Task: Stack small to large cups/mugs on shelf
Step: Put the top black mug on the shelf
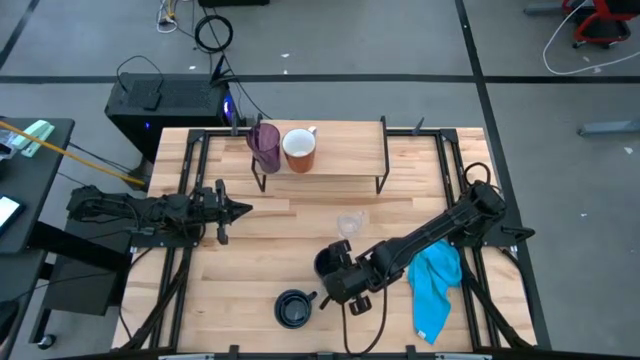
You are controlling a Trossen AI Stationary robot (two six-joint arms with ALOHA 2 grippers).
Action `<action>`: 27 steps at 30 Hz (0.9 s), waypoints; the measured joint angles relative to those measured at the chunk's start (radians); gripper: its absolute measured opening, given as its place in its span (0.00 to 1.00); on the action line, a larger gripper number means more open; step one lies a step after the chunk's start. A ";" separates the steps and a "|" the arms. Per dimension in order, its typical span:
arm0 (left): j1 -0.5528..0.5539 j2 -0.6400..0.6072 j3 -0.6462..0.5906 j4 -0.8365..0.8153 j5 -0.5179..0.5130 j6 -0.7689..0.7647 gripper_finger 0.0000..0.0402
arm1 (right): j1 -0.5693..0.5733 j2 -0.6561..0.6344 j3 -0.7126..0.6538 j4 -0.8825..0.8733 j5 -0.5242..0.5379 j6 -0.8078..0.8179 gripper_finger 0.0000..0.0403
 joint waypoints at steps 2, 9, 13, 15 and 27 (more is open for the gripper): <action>0.000 0.000 0.000 0.000 0.000 0.000 0.06 | 0.000 -0.003 0.000 0.000 0.015 -0.009 0.05; 0.000 0.000 0.000 0.000 0.000 0.001 0.03 | 0.000 -0.043 0.000 -0.038 0.115 -0.057 0.05; 0.000 0.000 0.000 0.000 0.000 0.001 0.04 | 0.000 -0.093 0.000 -0.040 0.187 -0.130 0.05; 0.000 0.000 0.000 -0.001 0.000 0.001 0.05 | -0.003 -0.115 0.000 -0.043 0.217 -0.181 0.05; 0.000 0.000 0.000 -0.001 0.000 0.001 0.03 | -0.100 -0.236 0.000 -0.161 0.271 -0.468 0.04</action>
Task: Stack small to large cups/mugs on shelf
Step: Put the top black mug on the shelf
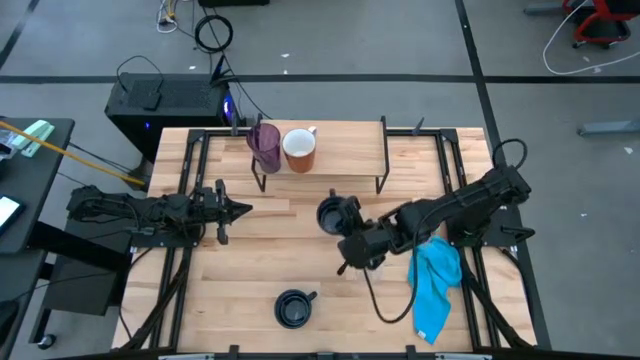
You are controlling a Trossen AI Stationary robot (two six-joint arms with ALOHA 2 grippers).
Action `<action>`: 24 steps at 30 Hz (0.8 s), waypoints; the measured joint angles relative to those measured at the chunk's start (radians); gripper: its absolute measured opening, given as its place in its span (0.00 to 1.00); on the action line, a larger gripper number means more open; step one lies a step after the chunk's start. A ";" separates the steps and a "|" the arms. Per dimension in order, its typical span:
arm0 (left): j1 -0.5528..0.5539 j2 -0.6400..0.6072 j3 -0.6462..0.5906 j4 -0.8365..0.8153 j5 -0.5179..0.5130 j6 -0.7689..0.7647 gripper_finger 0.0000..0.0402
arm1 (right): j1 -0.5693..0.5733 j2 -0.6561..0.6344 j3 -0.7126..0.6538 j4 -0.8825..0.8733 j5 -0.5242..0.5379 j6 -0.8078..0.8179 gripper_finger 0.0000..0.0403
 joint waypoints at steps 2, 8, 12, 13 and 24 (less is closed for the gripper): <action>0.000 0.000 0.000 0.000 0.000 0.000 0.03 | -0.018 -0.013 0.000 -0.021 0.000 -0.051 0.04; 0.000 0.000 0.000 0.000 0.000 0.000 0.05 | -0.081 -0.045 0.000 -0.043 0.020 -0.176 0.04; 0.000 0.000 0.000 0.000 0.000 0.000 0.05 | -0.149 -0.050 0.000 -0.043 0.021 -0.217 0.05; 0.000 0.000 0.000 0.000 0.000 0.000 0.04 | -0.168 -0.050 0.000 -0.044 0.020 -0.232 0.05; 0.000 0.000 0.000 0.000 0.000 0.000 0.05 | -0.350 -0.050 0.000 -0.022 -0.084 -0.350 0.04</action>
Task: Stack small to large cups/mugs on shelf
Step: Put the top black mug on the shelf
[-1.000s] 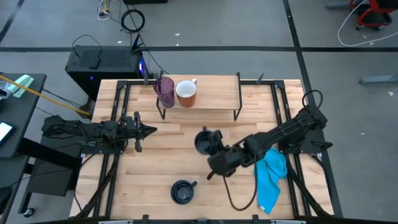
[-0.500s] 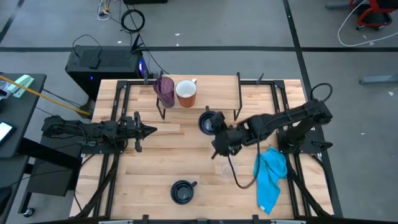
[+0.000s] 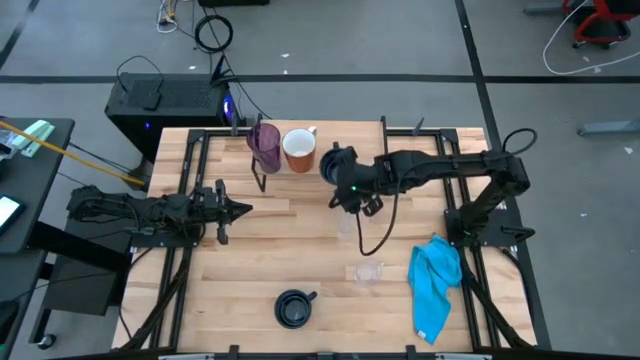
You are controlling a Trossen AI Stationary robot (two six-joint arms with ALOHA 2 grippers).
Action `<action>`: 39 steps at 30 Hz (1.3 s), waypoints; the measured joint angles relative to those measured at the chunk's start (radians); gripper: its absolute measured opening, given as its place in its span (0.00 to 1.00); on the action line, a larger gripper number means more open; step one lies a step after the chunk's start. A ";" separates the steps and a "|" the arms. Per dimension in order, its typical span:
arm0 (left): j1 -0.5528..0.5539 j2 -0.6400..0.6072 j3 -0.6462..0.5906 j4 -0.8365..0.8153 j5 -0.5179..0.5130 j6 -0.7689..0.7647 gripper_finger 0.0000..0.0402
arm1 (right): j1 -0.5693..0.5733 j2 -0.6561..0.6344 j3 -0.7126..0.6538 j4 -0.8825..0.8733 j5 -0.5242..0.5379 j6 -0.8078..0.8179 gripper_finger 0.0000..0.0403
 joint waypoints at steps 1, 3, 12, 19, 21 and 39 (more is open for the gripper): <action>0.000 0.000 0.000 0.000 0.000 0.000 0.05 | -0.010 0.000 0.000 0.005 -0.014 -0.011 0.04; 0.000 0.000 0.000 0.000 0.000 0.000 0.06 | -0.028 0.000 0.000 0.019 -0.034 -0.025 0.04; 0.000 0.000 0.000 0.000 0.000 0.000 0.03 | -0.111 0.000 0.000 0.036 -0.088 -0.038 0.04; 0.000 0.000 0.000 -0.001 0.000 0.000 0.06 | -0.155 0.000 0.000 0.058 -0.140 -0.029 0.04; 0.000 0.000 0.000 0.000 0.000 0.000 0.06 | -0.163 0.000 0.000 0.058 -0.158 -0.020 0.06; 0.000 0.000 0.000 -0.001 0.000 0.001 0.06 | -0.187 0.000 0.000 0.043 -0.163 0.031 0.15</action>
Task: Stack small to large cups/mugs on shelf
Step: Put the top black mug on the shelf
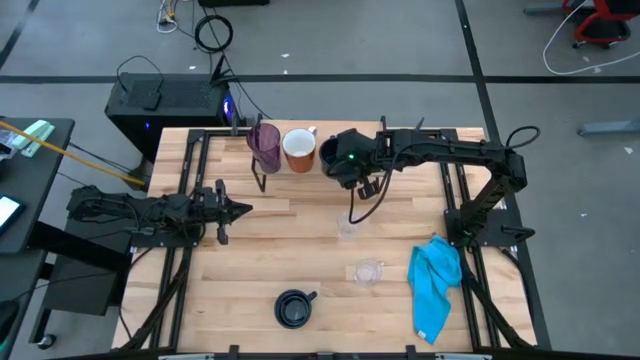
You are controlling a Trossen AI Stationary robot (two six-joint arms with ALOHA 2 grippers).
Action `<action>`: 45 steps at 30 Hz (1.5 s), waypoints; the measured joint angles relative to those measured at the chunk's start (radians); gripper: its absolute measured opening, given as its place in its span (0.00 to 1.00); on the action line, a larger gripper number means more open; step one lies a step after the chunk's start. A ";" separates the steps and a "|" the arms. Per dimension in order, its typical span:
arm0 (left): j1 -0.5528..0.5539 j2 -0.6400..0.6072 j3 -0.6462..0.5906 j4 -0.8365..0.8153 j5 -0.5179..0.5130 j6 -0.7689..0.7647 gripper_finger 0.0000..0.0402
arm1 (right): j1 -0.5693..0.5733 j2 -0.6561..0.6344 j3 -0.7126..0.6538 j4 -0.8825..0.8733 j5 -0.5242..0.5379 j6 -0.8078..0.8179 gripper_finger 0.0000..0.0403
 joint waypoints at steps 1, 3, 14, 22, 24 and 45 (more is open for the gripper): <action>0.000 0.000 0.000 0.000 0.000 0.000 0.05 | 0.000 0.000 0.000 -0.004 0.005 0.002 0.16; 0.000 0.000 0.000 0.000 0.000 0.000 0.05 | -0.003 0.000 0.000 -0.006 0.006 0.003 0.18; 0.000 0.000 0.000 0.000 0.000 0.000 0.05 | -0.006 0.000 0.000 -0.010 0.057 0.003 0.28; 0.000 0.000 0.000 0.001 0.000 0.000 0.04 | -0.012 0.000 0.000 0.008 0.084 0.002 0.34; 0.000 0.000 0.000 0.001 0.000 0.000 0.03 | -0.011 0.000 0.000 0.022 0.084 0.002 0.34; 0.000 0.000 0.000 0.001 0.000 0.002 0.03 | -0.004 -0.001 0.000 0.058 0.098 0.039 0.33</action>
